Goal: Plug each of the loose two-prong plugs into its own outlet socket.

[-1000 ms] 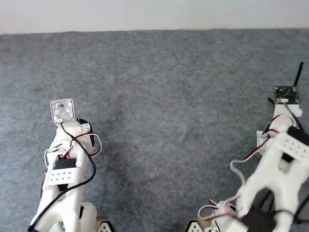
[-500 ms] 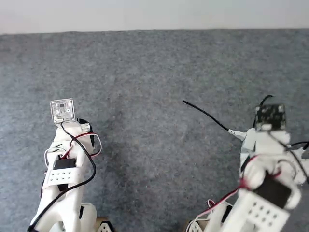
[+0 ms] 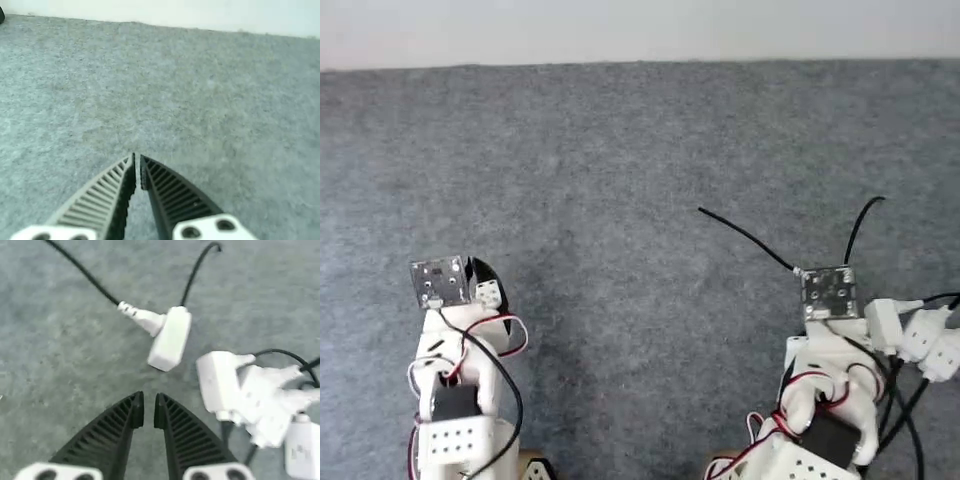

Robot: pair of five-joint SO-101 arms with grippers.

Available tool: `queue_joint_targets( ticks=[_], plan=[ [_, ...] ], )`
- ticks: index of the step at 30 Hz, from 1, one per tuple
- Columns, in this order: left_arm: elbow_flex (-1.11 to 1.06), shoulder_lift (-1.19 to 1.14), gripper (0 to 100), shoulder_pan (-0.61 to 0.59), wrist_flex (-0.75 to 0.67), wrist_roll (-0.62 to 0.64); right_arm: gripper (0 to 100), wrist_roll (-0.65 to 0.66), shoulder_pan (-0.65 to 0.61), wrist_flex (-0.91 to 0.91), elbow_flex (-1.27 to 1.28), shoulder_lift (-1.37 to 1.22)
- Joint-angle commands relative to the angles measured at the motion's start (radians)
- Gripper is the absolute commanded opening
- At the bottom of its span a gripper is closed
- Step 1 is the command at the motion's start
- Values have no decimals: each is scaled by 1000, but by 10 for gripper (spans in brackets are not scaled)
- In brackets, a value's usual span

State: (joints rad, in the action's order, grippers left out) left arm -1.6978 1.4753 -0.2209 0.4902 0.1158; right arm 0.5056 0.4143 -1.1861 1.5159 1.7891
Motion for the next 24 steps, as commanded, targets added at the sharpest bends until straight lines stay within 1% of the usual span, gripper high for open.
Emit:
queue_joint_targets(
  ticks=[1, 3, 4, 7, 11, 13, 15, 17, 22, 24],
  plan=[
    [8, 255, 15, -8, 301, -61, 37, -9, -39, 22, 58, 27],
    [15, 351, 15, -9, 445, -92, 34, -11, -58, 27, 100, 16],
    [16, 365, 15, -5, 486, -110, 33, -11, -67, 27, 112, 16],
    [16, 333, 15, -3, 500, -169, 32, -11, -67, 18, 127, 16],
    [16, 331, 15, -2, 568, -184, 32, -6, -73, 15, 169, 15],
    [16, 334, 15, -8, 569, -186, 32, -9, -74, -39, 169, 15],
    [16, 336, 15, -6, 580, -183, 32, -3, -74, -130, 169, 15],
    [16, 338, 15, -8, 620, -183, 32, -8, -58, -125, 169, 5],
    [16, 338, 15, -6, 678, -183, 32, -5, 81, -127, 169, 10],
    [16, 338, 15, -6, 713, -186, 32, -5, 116, -127, 169, 10]
  ],
)
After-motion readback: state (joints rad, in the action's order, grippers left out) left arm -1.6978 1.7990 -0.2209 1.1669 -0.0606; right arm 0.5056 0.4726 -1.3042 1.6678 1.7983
